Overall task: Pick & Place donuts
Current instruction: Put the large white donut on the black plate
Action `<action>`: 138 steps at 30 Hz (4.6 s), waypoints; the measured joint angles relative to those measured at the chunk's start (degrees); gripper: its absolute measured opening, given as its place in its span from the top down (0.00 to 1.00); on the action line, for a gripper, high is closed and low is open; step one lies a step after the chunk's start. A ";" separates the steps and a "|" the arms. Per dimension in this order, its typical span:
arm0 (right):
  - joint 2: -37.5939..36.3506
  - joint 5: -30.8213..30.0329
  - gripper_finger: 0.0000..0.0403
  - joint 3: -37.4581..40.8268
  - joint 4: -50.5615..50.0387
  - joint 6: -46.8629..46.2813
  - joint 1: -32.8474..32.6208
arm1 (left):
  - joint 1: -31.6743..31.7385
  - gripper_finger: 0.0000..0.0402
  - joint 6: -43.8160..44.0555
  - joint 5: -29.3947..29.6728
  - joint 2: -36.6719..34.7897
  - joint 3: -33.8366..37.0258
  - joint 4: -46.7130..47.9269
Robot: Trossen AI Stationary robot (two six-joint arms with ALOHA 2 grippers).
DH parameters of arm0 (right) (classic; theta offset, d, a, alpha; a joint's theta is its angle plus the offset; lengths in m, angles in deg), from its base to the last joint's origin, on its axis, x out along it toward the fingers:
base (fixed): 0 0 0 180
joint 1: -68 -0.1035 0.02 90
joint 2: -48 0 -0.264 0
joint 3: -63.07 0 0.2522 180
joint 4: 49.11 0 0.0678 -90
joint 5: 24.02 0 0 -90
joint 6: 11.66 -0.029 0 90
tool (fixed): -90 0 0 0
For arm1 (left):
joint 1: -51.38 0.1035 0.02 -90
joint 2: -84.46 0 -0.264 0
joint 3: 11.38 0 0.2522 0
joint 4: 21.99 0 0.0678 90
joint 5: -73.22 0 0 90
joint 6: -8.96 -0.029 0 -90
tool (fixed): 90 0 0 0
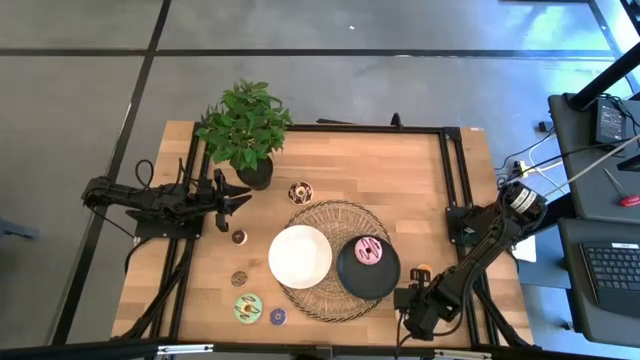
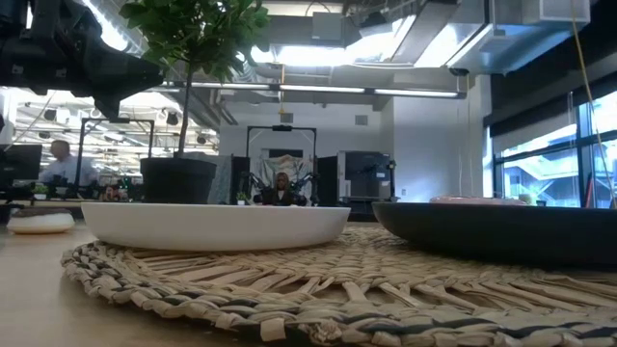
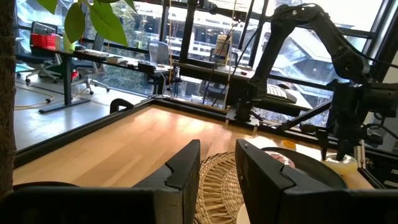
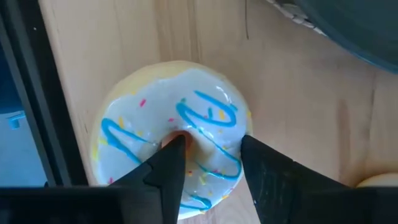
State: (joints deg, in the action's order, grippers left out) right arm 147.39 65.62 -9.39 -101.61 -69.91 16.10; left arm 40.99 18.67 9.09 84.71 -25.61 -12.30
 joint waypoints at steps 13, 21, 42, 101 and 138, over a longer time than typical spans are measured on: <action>0.00 -1.22 0.75 -1.51 0.27 -1.02 -0.02 | 0.00 0.76 -1.77 0.10 0.00 -0.02 0.00; 0.00 -1.09 0.76 -1.51 1.11 4.37 0.11 | 0.00 0.76 2.01 -1.88 0.00 -0.02 0.02; 4.83 -0.19 0.76 -1.75 7.37 2.77 -0.42 | 0.00 0.76 -3.45 -1.31 -0.02 -0.01 -0.45; -1.14 -7.33 0.98 -6.60 -0.93 16.74 21.42 | 0.00 0.76 0.18 -2.95 0.00 -0.01 0.17; 1.38 -8.61 0.92 -6.62 -1.50 18.31 20.86 | -0.01 0.76 0.05 -2.99 0.00 -0.01 0.22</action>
State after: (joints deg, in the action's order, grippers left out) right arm 148.77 57.01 -16.01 -103.11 -51.60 36.96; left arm 40.98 18.72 6.10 84.71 -25.62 -12.08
